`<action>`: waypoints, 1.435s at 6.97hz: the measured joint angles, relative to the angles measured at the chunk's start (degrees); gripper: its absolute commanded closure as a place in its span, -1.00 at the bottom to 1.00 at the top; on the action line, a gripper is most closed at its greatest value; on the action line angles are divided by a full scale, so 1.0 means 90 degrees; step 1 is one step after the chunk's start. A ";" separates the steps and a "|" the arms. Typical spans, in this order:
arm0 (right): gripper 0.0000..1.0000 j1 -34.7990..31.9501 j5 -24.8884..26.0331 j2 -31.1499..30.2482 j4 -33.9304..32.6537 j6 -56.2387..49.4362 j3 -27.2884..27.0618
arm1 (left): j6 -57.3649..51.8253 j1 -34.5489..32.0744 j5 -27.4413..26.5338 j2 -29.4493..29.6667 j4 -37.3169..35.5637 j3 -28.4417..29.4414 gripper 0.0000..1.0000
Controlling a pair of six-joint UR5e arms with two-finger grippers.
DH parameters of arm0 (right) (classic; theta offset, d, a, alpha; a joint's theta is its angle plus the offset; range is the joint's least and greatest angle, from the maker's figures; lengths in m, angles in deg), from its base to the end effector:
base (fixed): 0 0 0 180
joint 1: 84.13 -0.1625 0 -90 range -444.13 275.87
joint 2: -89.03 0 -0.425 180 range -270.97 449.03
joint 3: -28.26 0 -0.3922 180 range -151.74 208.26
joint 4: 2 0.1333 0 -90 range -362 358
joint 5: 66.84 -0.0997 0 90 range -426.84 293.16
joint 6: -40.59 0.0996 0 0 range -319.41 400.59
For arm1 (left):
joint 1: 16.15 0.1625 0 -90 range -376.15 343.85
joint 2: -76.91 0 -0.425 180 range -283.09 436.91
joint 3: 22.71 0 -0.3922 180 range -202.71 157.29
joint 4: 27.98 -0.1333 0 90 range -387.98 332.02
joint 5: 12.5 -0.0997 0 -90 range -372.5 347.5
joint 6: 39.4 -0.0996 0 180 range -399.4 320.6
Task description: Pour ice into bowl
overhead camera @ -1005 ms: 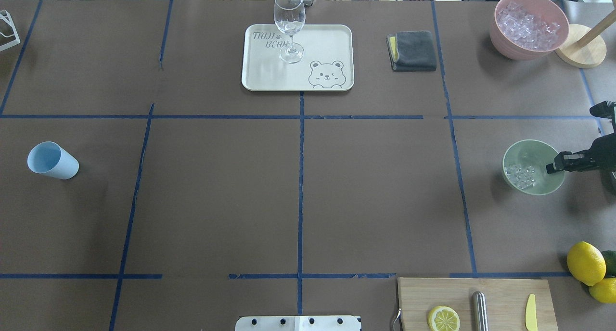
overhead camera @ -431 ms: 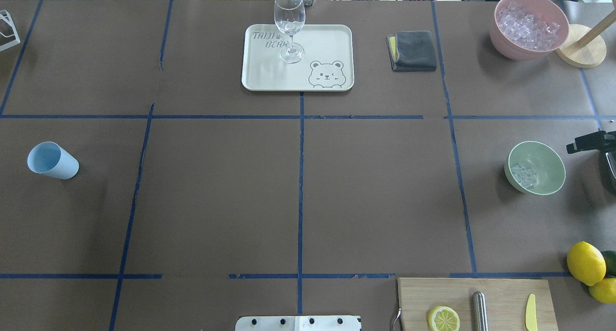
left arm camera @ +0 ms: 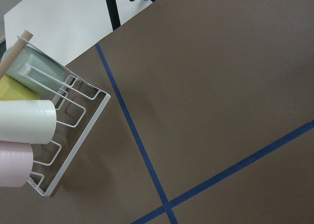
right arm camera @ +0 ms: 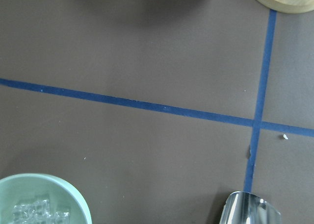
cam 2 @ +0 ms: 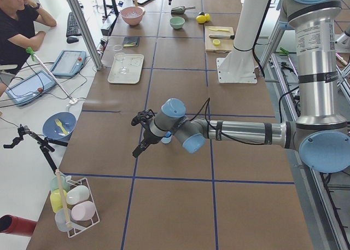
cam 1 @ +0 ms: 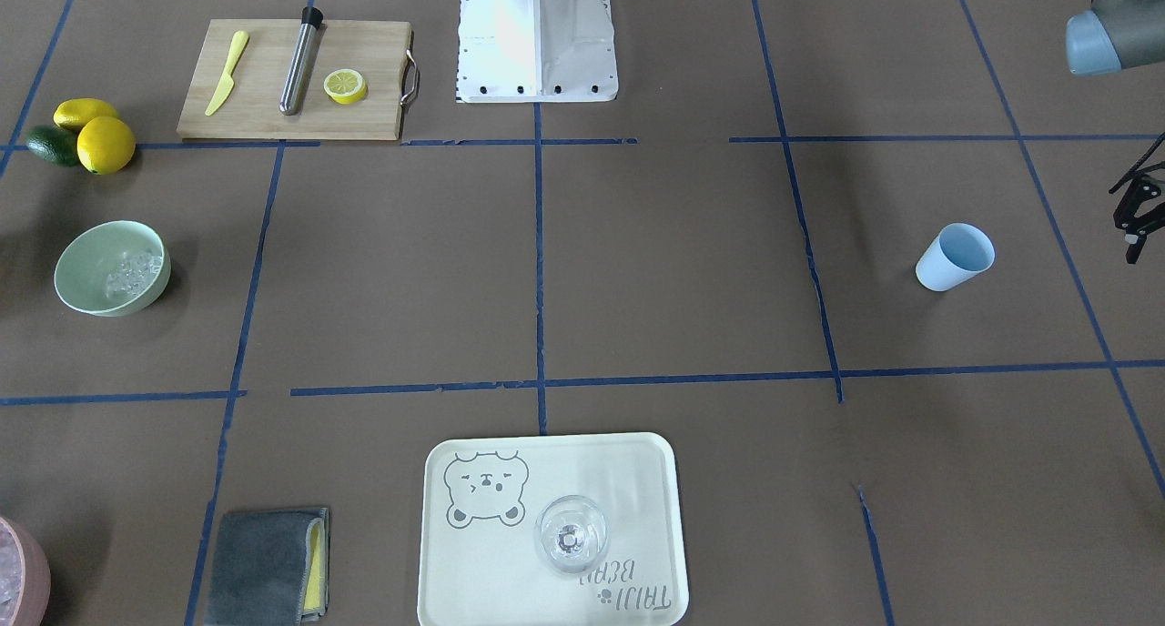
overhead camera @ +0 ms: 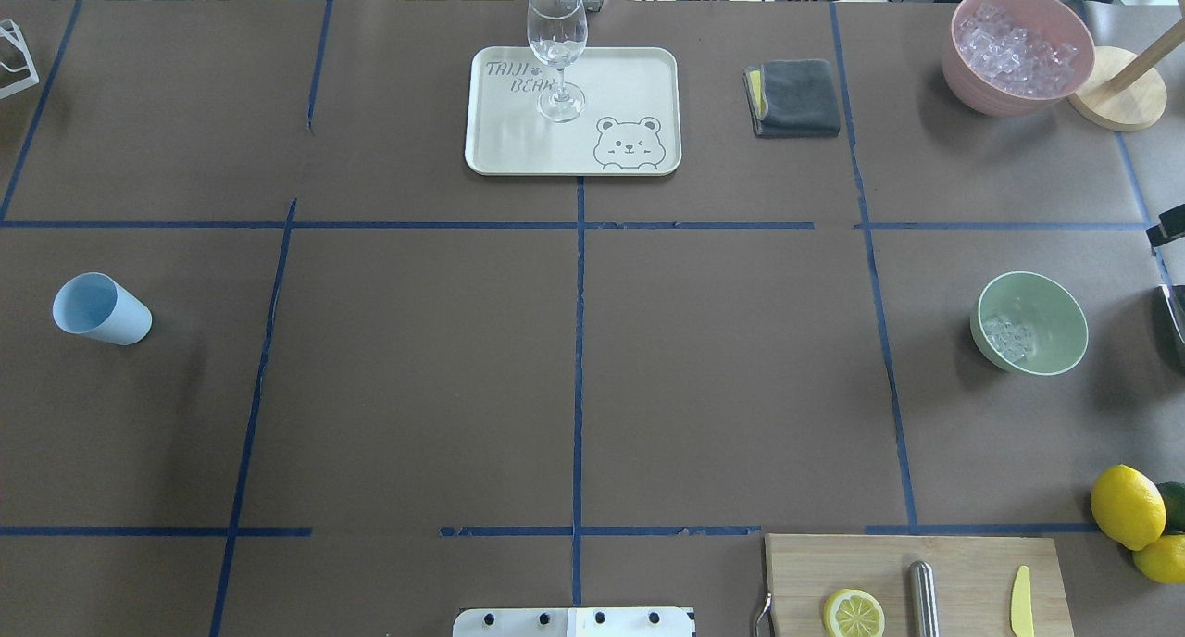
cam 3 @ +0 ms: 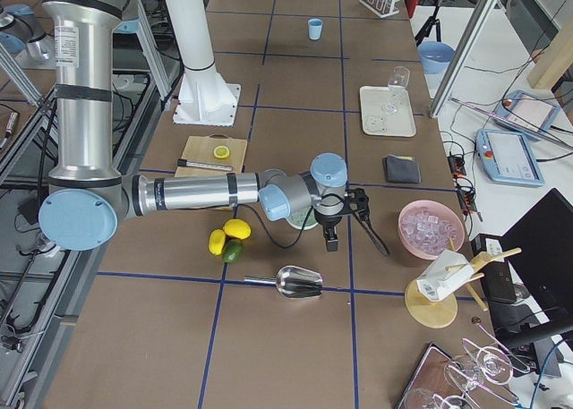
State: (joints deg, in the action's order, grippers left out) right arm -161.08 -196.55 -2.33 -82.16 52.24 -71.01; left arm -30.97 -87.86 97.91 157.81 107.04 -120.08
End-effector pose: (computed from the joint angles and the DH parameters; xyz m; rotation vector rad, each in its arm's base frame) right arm -0.0443 -0.4996 0.5760 0.1434 -0.7353 -0.1306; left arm 0.0512 -0.4690 0.5936 0.6509 0.5041 0.2968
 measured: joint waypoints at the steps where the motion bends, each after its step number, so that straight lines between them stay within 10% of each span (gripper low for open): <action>1: -1.00 -0.0288 -0.0004 0.0176 -0.0796 -0.0735 -0.0184 | 0.0000 -0.0020 0.0116 0.0009 -0.0064 0.0005 -1.00; 10: -1.00 -0.1499 -0.0951 -0.0025 -0.1590 -0.2528 0.0418 | -0.0171 -0.0768 0.2291 0.0033 -0.2007 0.0316 -1.00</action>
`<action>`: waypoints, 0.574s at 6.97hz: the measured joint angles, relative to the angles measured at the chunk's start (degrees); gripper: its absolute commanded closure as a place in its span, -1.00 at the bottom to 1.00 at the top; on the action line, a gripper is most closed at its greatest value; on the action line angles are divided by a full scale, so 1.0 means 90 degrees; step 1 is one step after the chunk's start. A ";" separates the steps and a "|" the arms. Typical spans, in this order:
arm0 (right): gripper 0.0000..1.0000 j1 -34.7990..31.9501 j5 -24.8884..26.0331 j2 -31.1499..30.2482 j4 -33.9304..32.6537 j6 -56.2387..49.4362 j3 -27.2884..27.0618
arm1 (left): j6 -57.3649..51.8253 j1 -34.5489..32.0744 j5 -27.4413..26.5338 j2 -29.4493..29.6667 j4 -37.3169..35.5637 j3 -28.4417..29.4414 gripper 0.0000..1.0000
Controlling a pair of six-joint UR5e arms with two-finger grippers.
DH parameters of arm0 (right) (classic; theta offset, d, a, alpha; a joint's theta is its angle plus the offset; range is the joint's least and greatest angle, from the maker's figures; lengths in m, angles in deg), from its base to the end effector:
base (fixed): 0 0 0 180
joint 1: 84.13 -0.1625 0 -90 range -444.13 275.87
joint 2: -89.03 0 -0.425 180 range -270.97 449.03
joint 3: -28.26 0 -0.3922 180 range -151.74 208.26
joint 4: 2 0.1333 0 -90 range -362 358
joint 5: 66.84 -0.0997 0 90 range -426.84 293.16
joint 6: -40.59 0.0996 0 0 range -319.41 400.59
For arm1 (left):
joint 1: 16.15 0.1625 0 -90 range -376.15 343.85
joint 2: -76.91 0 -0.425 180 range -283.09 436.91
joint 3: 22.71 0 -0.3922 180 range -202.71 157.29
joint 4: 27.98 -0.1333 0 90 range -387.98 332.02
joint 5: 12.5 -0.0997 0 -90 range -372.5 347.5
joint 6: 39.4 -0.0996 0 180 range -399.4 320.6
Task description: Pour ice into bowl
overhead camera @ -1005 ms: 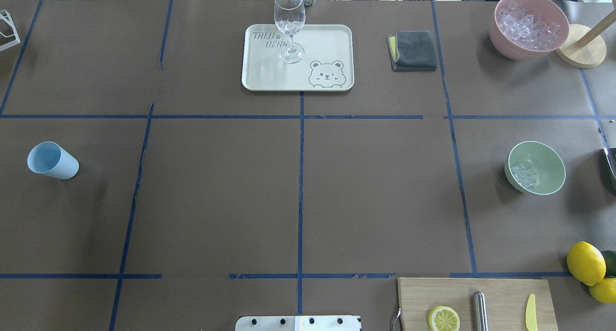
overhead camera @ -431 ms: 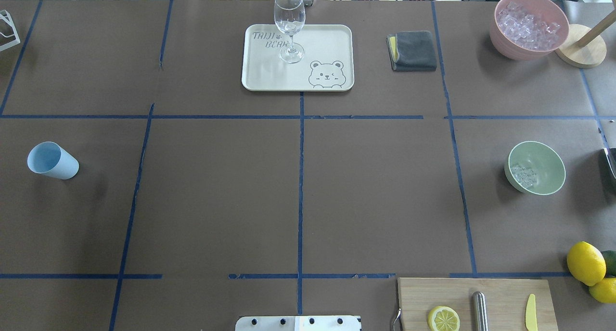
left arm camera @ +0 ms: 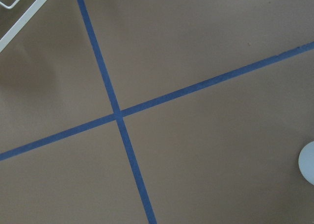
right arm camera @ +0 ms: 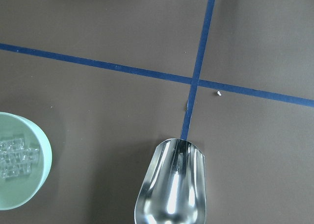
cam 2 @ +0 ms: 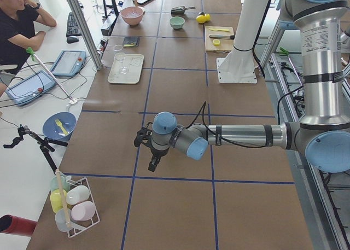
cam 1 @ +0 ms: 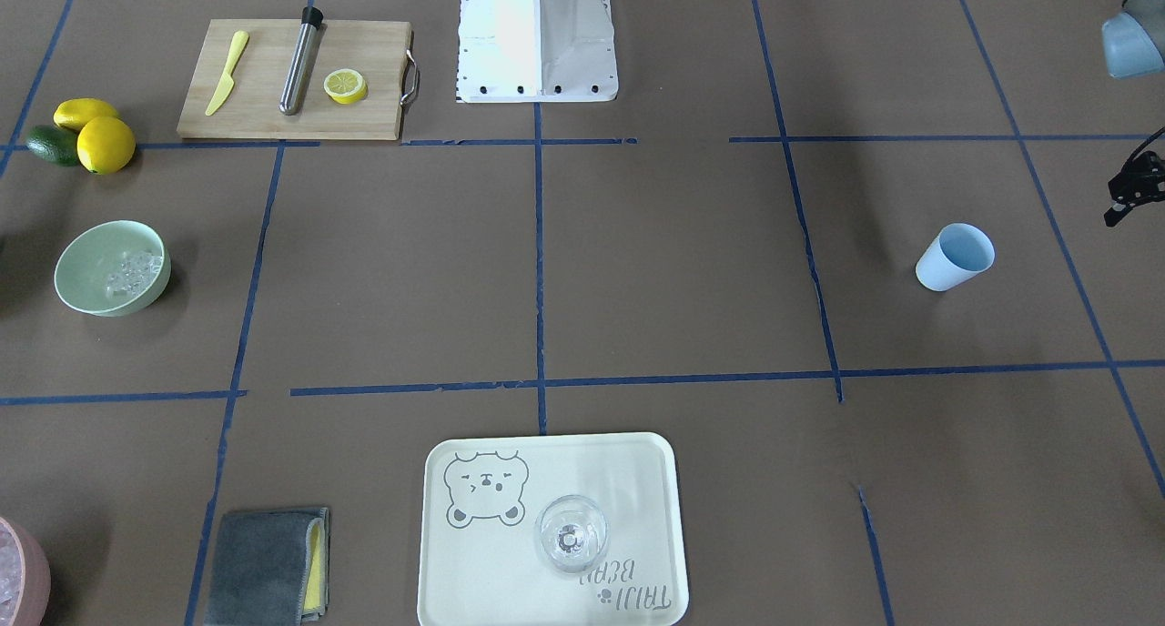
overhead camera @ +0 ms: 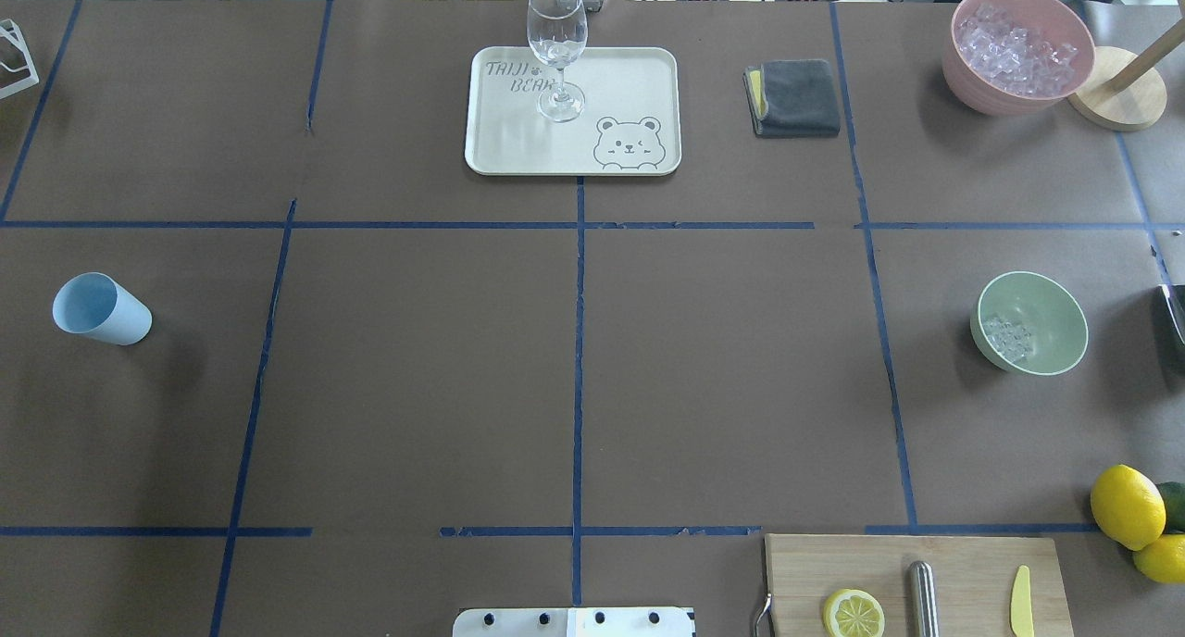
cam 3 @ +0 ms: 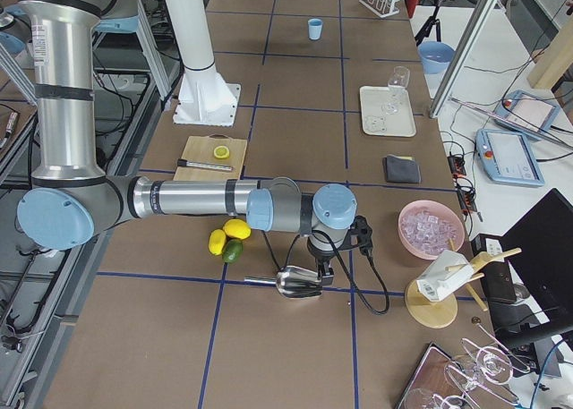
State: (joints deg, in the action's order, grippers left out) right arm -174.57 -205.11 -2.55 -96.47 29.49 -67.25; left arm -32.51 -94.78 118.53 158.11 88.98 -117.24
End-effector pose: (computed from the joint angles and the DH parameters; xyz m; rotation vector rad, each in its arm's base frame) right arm 0.0626 -0.4782 0.6277 0.0760 -0.8402 -0.1709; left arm 0.0216 -0.4517 0.6426 0.2623 0.7586 0.2157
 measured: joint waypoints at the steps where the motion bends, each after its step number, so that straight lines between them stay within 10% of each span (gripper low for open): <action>1: -1.00 0.0000 0.0011 0.0000 0.0009 0.0000 -0.0022 | -0.0351 -0.0281 0.0147 0.0085 -0.0626 -0.0025 -1.00; 4: -1.00 0.0000 0.0309 -0.0192 0.0564 0.0014 0.0025 | -0.1541 -0.1125 0.0235 0.0754 -0.2722 -0.0141 -1.00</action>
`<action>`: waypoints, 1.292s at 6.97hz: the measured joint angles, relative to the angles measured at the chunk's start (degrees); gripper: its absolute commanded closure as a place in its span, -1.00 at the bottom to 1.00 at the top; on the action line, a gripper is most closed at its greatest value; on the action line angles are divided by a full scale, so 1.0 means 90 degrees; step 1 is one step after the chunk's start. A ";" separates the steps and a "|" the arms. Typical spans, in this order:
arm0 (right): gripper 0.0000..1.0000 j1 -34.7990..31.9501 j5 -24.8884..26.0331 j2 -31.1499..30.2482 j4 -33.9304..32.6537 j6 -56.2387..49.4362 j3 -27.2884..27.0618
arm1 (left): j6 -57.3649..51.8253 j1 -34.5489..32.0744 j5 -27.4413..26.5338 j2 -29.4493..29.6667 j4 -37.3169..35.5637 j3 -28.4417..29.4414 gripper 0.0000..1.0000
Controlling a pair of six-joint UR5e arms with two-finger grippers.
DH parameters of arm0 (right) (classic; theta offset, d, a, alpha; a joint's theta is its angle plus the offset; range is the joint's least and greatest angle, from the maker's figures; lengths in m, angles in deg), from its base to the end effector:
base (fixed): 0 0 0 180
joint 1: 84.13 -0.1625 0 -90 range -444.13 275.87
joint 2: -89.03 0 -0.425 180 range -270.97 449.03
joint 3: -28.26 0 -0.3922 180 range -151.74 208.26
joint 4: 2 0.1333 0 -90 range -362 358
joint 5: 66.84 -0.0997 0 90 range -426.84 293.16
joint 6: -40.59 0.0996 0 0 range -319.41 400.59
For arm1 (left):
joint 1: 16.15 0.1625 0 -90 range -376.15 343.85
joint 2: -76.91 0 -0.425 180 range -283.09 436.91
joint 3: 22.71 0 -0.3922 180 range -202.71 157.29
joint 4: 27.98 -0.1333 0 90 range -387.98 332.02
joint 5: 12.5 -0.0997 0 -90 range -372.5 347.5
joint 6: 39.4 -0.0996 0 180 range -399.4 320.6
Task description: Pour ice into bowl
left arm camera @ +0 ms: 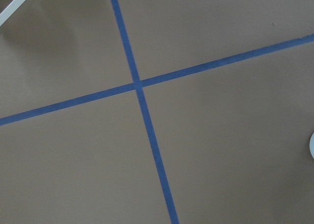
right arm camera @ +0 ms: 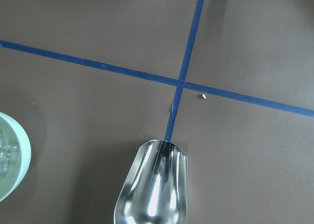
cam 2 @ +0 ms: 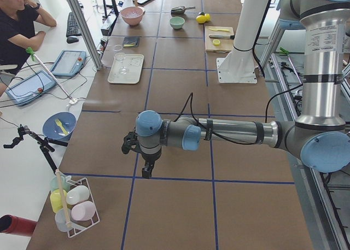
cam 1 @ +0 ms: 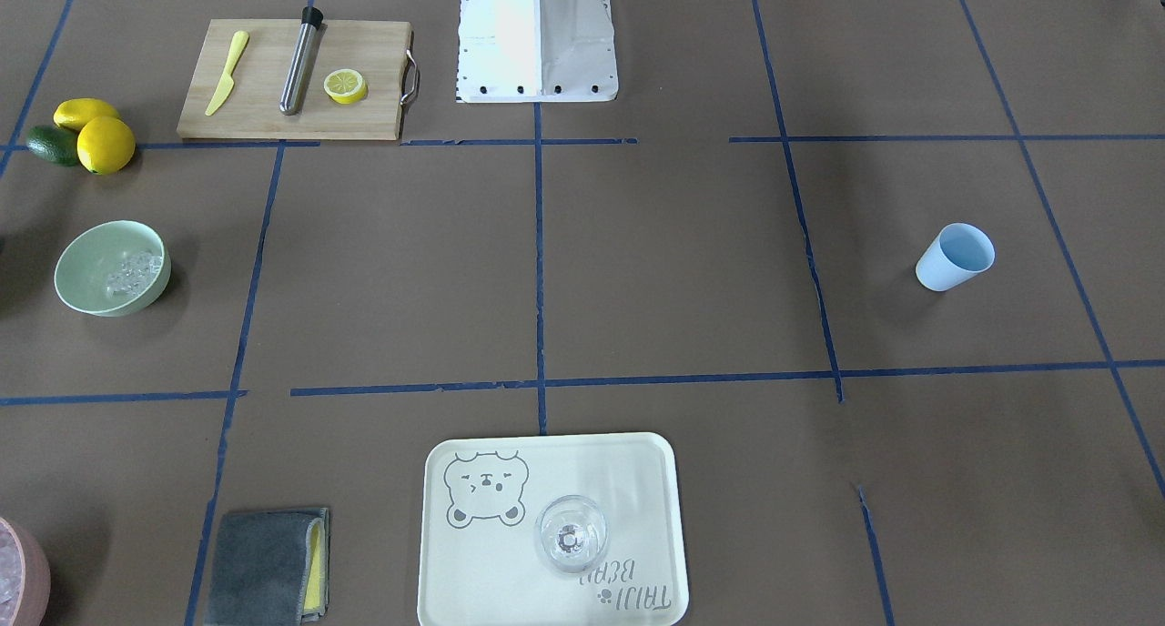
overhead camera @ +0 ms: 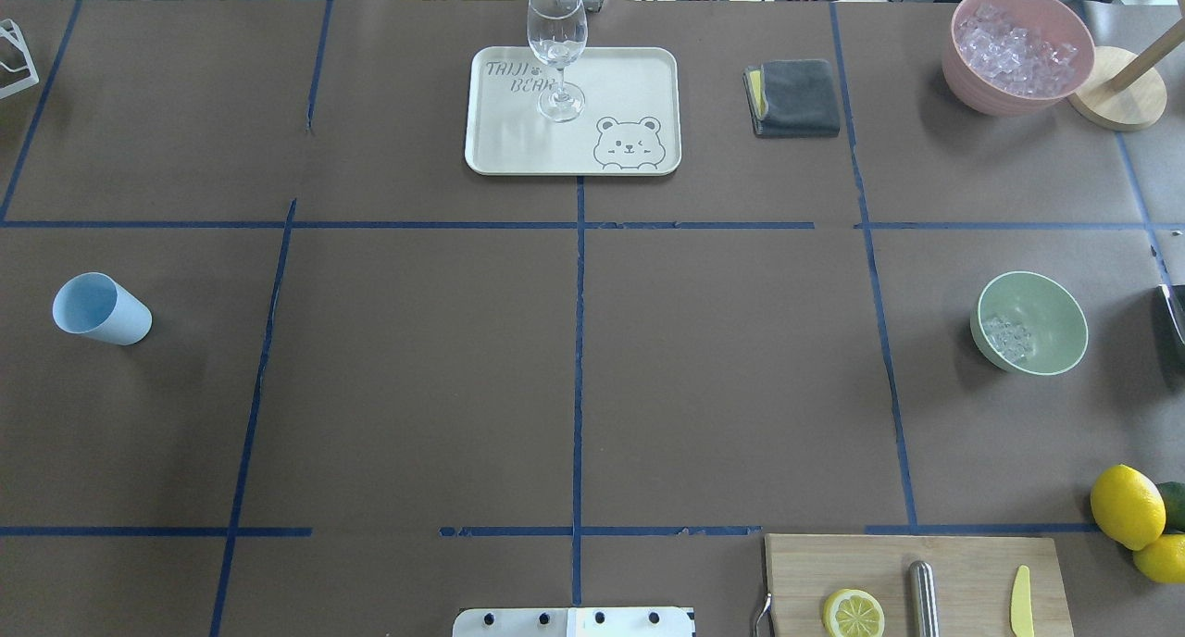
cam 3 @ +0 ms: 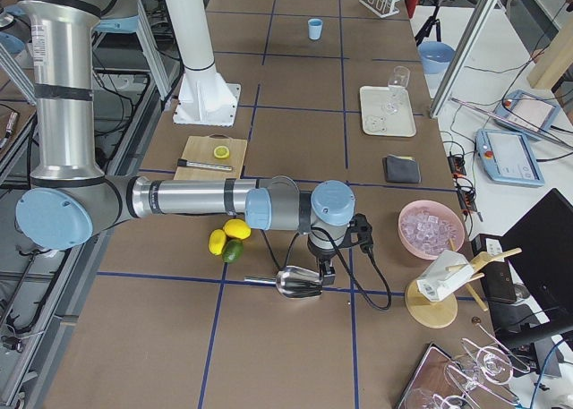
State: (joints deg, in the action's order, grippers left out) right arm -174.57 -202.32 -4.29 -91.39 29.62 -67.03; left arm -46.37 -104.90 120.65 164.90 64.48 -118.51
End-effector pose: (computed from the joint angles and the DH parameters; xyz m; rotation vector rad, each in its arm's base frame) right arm 0.0659 -0.4696 0.6386 0.1215 -0.7867 -0.1919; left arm -0.0546 -0.4848 0.6227 0.1415 0.7472 0.1776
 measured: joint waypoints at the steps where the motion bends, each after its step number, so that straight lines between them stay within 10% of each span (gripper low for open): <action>1: -1.00 0.0000 0.0033 -0.0053 0.0120 0.0060 0.0005 | -0.0110 -0.0118 0.0014 0.0088 -0.0250 -0.0016 -1.00; 9: -1.00 0.0000 -0.0268 -0.0069 0.0235 0.0635 -0.0065 | -0.0140 -0.0202 0.0293 0.0058 -0.0342 -0.0012 -1.00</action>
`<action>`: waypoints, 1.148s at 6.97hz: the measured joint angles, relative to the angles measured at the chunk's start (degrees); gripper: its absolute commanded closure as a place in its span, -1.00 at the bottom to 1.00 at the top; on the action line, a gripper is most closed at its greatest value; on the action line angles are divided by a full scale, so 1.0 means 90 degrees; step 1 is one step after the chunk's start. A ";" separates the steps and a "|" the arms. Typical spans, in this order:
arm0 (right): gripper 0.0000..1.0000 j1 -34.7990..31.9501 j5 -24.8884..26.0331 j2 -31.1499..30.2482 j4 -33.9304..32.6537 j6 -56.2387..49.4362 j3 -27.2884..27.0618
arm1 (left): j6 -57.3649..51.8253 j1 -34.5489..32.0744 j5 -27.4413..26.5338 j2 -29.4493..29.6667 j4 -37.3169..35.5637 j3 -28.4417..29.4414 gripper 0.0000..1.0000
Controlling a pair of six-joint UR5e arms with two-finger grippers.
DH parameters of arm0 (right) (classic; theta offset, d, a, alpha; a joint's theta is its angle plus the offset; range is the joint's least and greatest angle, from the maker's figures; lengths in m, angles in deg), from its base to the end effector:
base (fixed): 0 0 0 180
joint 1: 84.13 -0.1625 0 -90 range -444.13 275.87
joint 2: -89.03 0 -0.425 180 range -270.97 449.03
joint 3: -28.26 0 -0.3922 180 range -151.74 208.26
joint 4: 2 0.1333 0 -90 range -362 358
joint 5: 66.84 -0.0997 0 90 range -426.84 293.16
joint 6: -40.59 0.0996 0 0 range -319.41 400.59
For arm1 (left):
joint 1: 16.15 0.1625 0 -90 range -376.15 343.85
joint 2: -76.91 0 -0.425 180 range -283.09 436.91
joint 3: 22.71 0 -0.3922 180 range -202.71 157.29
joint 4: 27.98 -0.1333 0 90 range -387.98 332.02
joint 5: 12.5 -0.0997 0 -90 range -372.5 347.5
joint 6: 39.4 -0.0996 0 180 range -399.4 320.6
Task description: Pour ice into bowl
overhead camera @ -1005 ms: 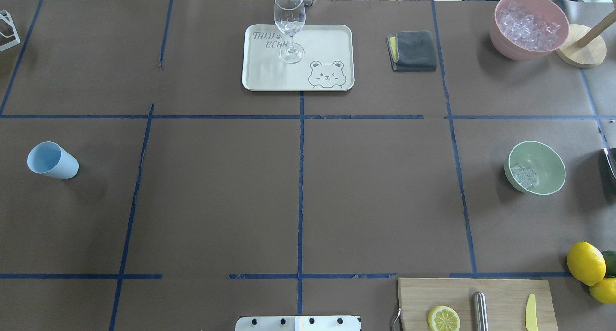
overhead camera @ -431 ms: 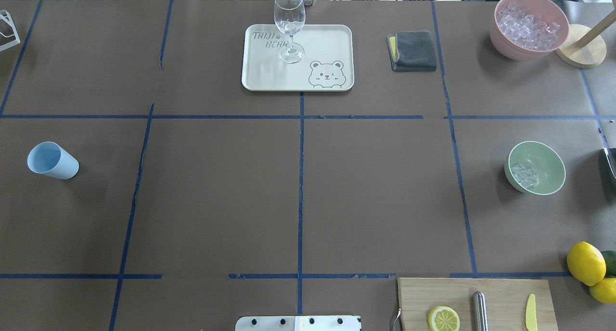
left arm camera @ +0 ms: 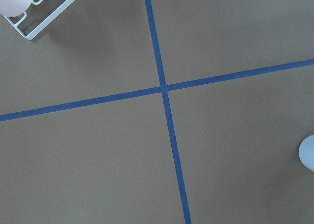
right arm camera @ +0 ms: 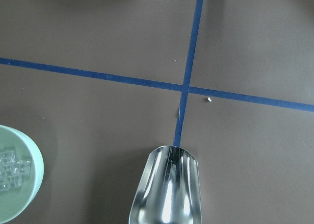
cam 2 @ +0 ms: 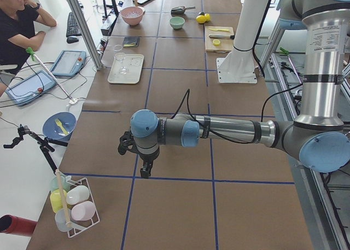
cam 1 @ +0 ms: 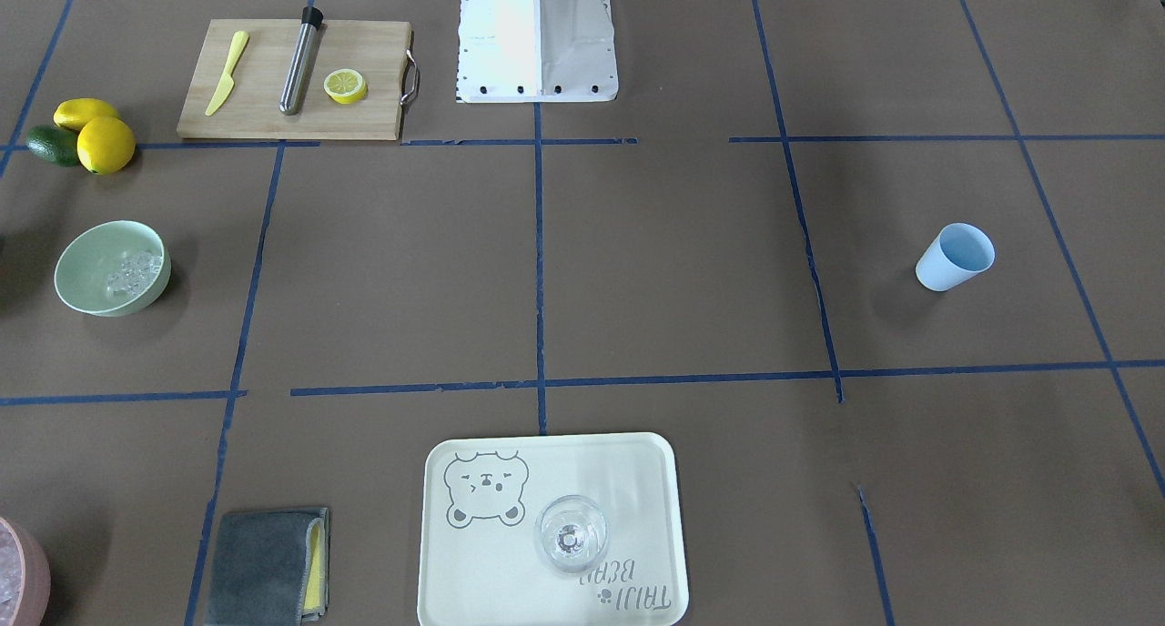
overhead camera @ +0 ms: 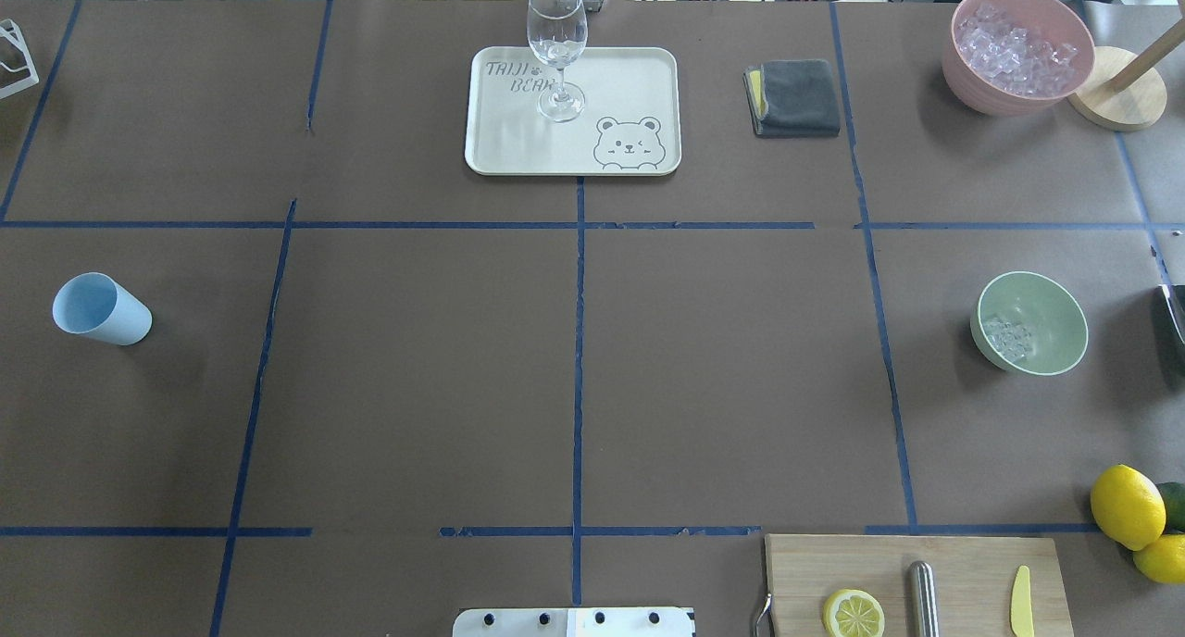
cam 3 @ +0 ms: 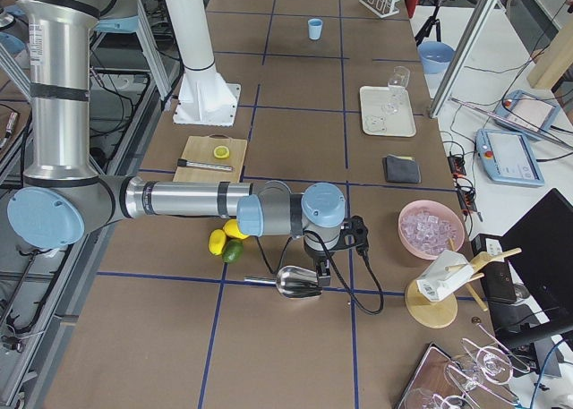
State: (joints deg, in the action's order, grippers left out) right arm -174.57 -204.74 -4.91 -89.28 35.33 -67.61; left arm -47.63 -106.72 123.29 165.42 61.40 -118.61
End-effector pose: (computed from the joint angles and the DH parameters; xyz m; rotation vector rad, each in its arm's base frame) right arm 0.0630 -0.4671 0.6318 0.1179 -0.8311 -0.1131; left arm -0.0667 -0.4834 0.6199 0.1238 0.7925 0.1529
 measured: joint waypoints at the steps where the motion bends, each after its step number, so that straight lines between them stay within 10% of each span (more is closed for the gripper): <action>1: -1.00 0.0000 -0.0060 -0.0002 0.0000 0.0041 0.0003 | 0.0011 0.0003 0.0000 0.0000 0.0000 0.0001 -1.00; 8: -1.00 0.0000 -0.0078 0.0010 0.0148 0.0468 0.0016 | 0.0019 0.0005 0.0000 0.0000 0.0020 0.0003 -1.00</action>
State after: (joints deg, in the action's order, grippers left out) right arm -174.57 -205.44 -4.82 -87.95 39.55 -67.47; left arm -47.45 -106.68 123.29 165.42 61.58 -118.59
